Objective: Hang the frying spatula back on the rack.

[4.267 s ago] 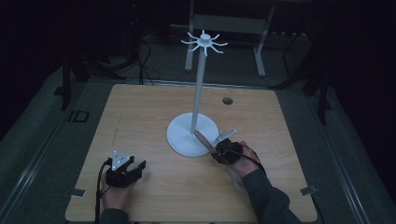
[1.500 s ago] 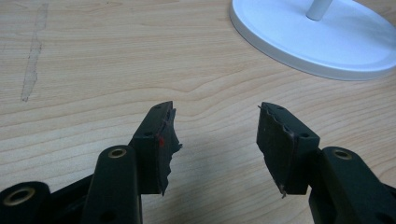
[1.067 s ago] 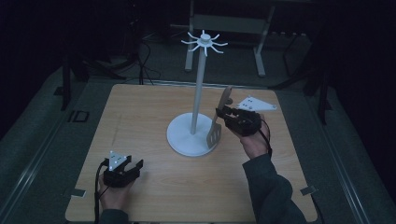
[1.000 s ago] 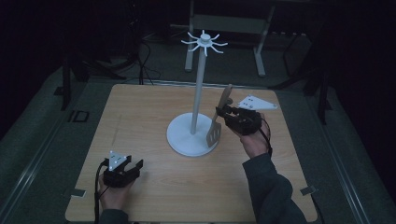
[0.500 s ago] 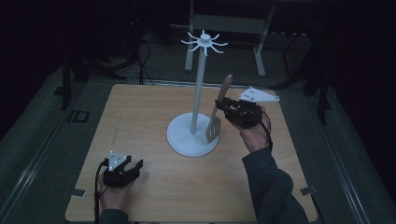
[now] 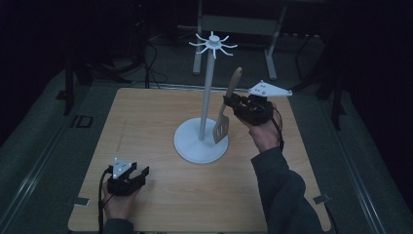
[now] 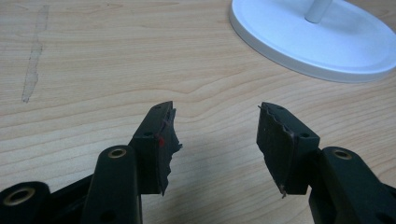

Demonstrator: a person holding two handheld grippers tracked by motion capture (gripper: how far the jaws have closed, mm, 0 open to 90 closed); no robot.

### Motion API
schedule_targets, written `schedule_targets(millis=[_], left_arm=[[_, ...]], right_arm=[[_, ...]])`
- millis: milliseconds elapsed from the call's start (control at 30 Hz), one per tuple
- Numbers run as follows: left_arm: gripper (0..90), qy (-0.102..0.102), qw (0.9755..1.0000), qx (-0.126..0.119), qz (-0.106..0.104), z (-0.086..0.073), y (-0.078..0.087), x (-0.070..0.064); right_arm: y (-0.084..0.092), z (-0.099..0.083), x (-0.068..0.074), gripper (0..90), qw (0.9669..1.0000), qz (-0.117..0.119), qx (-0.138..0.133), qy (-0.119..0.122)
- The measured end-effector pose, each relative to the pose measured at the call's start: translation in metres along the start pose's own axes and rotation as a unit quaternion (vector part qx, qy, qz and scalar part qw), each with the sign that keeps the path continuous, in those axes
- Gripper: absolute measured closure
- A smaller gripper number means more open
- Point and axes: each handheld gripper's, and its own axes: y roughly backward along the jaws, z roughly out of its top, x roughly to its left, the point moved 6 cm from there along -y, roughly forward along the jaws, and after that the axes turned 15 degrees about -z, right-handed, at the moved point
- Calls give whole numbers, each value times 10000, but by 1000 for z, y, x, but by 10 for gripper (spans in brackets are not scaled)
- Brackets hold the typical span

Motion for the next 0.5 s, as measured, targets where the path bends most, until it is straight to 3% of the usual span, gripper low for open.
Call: schedule_targets(millis=[500], left_arm=[[468, 0, 10000, 4, 0, 0, 0, 0]], right_arm=[[2, 14, 0, 747, 10000, 31, -80, -22]])
